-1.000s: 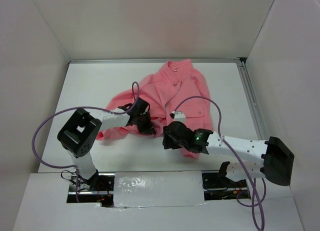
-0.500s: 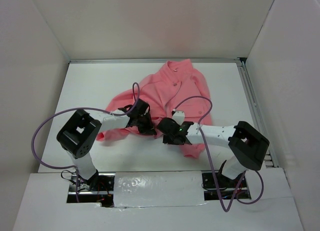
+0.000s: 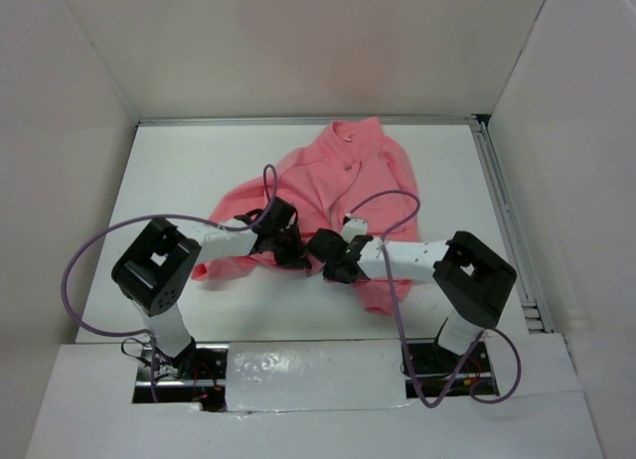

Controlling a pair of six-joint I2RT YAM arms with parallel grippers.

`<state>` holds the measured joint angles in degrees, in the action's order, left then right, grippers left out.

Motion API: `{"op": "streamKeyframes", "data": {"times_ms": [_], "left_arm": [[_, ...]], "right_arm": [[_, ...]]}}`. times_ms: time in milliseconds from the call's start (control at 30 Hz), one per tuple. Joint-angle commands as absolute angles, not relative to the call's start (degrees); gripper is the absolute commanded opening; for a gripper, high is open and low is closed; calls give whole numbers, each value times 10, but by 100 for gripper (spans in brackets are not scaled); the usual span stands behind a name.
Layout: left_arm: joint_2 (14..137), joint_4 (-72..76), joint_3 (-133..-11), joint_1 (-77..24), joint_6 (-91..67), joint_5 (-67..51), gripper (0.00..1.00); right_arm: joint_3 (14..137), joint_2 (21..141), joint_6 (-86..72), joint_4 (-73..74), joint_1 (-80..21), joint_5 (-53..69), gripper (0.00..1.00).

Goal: Zip up the jacket

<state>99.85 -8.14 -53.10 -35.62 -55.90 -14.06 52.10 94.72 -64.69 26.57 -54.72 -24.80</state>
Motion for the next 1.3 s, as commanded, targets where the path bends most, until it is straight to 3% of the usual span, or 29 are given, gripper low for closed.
{"op": "streamKeyframes", "data": {"times_ms": [0,33,67,133,367,533,833,1067,1267], "left_arm": [[989,-102,-516,-365,-559,-137,0],[989,-102,-515,-364,-559,-138,0],[986,-98,-514,-364,-557,-143,0],[981,-98,-513,-365,-556,-147,0],[952,-106,-522,-364,-547,-161,0],[862,-105,-536,-366,-522,-183,0],[749,-63,-590,-378,-501,-211,0],[701,-14,-577,-430,-518,-122,0],[744,-110,-550,-454,-521,-112,0]], "right_arm": [[517,984,-681,265,-544,-245,27],[514,984,-682,265,-544,-248,20],[512,983,-680,259,-544,-249,6],[498,976,-669,247,-544,-248,0],[424,857,-579,130,-554,-255,0],[339,649,-441,7,-551,-239,0],[252,425,-291,-164,-447,-20,0],[245,422,-302,-183,-393,75,0],[283,483,-353,-6,-365,2,0]]}}
